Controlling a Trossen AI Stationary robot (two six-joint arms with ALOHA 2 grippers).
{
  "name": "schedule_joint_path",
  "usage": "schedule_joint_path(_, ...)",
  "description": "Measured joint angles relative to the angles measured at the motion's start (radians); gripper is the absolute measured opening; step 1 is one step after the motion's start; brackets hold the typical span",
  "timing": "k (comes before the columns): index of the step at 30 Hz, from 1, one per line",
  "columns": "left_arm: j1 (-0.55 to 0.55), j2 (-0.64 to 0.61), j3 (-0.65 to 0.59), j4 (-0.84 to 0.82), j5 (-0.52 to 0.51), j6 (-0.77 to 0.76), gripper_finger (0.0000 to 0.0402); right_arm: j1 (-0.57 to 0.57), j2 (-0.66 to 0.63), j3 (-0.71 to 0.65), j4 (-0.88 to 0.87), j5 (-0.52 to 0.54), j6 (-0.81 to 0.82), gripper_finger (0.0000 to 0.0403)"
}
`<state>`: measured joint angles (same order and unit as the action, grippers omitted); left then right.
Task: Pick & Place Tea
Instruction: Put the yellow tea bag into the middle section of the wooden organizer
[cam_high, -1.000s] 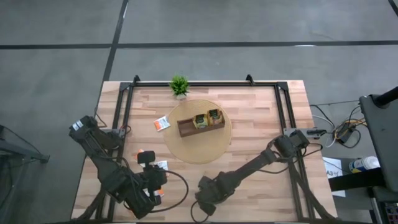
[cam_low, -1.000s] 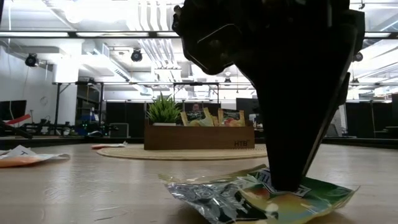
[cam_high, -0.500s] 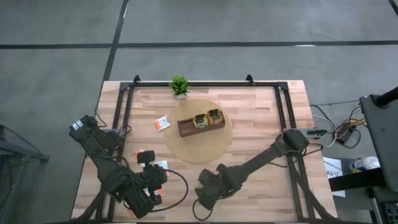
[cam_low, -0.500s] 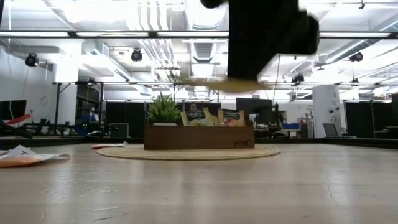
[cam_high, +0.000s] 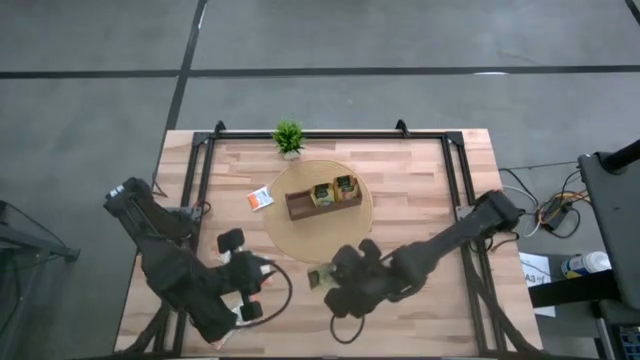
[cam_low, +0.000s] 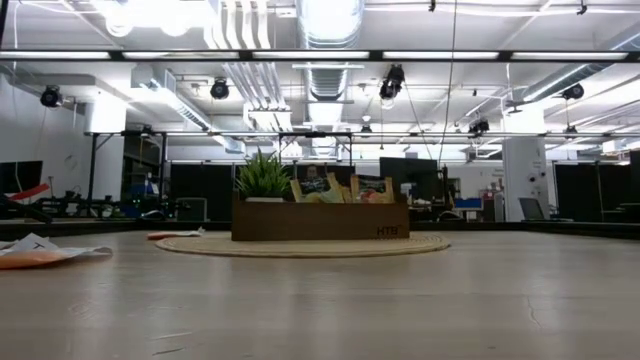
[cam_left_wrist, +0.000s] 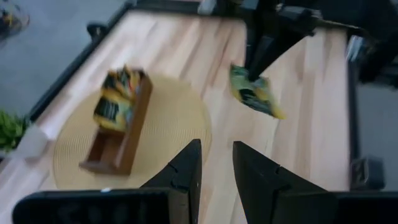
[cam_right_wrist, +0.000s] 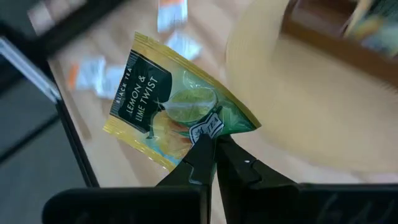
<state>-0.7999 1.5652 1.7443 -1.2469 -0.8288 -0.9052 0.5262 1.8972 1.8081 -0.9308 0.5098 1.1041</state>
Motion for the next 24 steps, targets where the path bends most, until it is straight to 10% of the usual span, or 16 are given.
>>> schedule_joint_path(24, 0.207, -0.118, 0.000, 0.391, 0.089, 0.195, 0.0110, -0.001, -0.090, 0.002, -0.007, 0.331, -0.190, 0.0008)
